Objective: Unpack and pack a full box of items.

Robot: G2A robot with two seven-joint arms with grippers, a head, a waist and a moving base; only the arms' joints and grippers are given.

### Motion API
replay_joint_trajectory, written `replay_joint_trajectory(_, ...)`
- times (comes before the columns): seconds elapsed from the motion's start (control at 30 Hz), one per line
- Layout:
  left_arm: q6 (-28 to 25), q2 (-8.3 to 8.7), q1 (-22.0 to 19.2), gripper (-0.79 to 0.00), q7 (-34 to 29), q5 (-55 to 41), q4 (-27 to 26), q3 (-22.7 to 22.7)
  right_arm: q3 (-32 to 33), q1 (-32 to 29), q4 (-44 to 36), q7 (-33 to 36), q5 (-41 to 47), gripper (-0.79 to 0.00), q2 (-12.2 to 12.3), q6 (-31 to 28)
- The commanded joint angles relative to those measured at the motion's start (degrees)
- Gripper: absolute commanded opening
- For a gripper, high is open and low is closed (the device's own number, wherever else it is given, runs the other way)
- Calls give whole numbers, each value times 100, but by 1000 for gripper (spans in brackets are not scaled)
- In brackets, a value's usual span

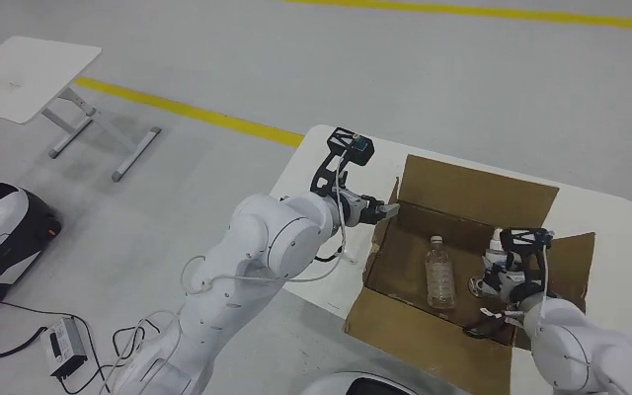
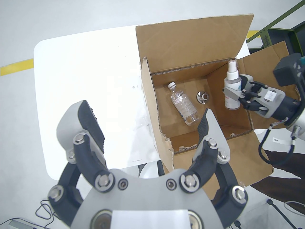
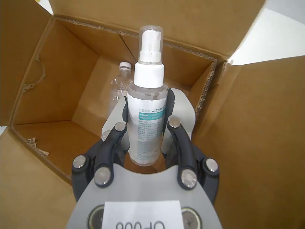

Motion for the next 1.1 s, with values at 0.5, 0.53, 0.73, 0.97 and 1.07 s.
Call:
replay_joint_trajectory(0.5,0,0,0,0,0,0,0,0,-1049,816,1208,743,-806,-336,-235,403)
replay_joint_trajectory(0.53,0,0,0,0,0,0,0,0,-1038,816,1214,741,-797,-289,-237,392)
replay_joint_trajectory(0.73,0,0,0,0,0,0,0,0,-902,735,1025,753,-709,-105,-241,225)
replay_joint_trajectory(0.97,0,0,0,0,0,0,0,0,-427,396,-150,554,-397,-409,-189,-148)
replay_joint_trajectory(1.07,0,0,0,0,0,0,0,0,77,42,-1045,326,-38,-785,-127,-523)
